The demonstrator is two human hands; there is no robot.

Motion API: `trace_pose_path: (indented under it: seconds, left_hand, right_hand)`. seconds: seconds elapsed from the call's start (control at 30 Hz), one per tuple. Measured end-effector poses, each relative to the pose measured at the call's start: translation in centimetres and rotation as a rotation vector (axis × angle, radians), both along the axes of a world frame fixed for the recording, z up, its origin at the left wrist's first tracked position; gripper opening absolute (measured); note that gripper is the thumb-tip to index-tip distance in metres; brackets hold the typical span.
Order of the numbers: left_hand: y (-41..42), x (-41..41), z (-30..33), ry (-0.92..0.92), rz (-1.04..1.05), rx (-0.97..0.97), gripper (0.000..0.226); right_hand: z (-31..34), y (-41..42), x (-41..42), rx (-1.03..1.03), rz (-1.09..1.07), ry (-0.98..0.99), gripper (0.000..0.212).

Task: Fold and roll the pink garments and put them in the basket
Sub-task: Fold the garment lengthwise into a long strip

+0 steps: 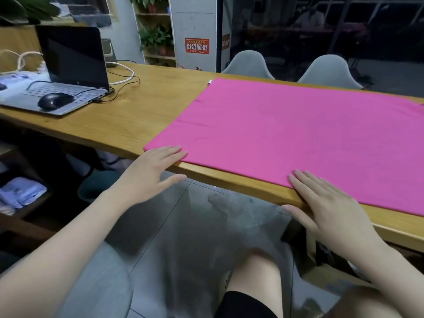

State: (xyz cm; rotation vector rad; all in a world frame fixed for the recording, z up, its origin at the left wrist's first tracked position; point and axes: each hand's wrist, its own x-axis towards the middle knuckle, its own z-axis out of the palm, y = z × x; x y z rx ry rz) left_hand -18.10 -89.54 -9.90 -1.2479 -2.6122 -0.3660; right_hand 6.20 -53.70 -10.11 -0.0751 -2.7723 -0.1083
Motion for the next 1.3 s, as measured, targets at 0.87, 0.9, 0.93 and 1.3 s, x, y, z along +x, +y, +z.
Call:
trace_pose_path:
  seconds: [0.87,0.9,0.93,1.3]
  left_hand:
    - [-2.8,-1.4,3.8,-0.205,0.181,0.585,0.006]
    - [-2.2,-1.7,4.3,-0.25,0.209,0.622,0.007]
    - [-1.5,-2.2,4.8,-0.297,0.23,0.668,0.009]
    - [8.0,-12.8,5.9,-0.713,0.398,1.122,0.022]
  right_hand:
    - [4.5,-0.6,-1.3,-0.232,-0.055,0.343,0.009]
    - [5.0,-0.1,-2.0,-0.226,-0.052,0.332,0.008]
    - [5.5,0.6,-2.7,-0.223,-0.048,0.325,0.008]
    - [8.1,9.4,-13.0,-0.26,-0.012,0.223,0.016]
